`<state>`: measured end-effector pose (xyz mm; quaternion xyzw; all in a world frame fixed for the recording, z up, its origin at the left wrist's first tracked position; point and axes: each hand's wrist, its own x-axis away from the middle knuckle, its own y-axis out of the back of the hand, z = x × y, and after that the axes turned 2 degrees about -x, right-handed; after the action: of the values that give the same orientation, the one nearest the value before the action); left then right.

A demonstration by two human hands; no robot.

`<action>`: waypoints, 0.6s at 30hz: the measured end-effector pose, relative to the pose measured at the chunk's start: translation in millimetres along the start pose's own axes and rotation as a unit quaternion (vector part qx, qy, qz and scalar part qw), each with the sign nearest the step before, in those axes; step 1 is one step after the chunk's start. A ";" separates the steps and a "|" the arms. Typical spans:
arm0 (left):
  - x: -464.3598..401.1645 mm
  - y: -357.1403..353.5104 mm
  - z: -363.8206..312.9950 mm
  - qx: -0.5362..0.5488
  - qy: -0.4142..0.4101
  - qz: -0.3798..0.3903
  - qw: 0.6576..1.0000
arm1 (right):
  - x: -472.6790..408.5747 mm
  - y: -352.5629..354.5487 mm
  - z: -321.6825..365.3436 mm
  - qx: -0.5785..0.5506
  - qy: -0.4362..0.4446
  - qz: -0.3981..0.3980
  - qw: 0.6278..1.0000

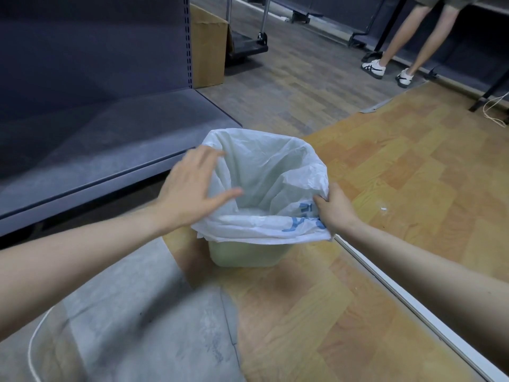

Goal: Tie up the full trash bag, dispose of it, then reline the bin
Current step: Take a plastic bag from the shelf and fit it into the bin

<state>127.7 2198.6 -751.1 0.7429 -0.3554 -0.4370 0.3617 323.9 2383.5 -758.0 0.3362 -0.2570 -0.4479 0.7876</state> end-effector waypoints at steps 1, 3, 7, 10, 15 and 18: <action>-3.5 -1.6 2.9 0.053 0.125 0.005 0.991 | -0.1 -0.2 -0.2 -0.003 -0.001 0.000 1.000; -8.8 -6.1 7.2 0.196 0.352 0.098 0.910 | 0.1 -0.6 -0.1 -0.006 -0.002 0.001 1.000; -3.9 -11.2 13.3 0.404 0.430 0.236 0.772 | 1.4 0.1 0.9 -0.013 -0.005 0.002 1.000; -7.2 -10.7 13.4 0.399 0.406 0.197 0.799 | 2.2 0.2 0.9 -0.028 -0.007 0.005 1.000; -12.3 -12.2 7.4 0.350 0.369 0.098 0.856 | 4.0 0.1 2.7 -0.043 -0.012 0.005 0.999; -13.5 -15.9 6.3 0.279 0.333 0.061 0.899 | 4.7 0.5 3.3 -0.023 -0.007 0.014 1.000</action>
<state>120.4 2216.3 -761.5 0.8925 -0.3659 -0.0241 0.2627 324.0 2378.5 -755.0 0.3112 -0.2566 -0.4448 0.7997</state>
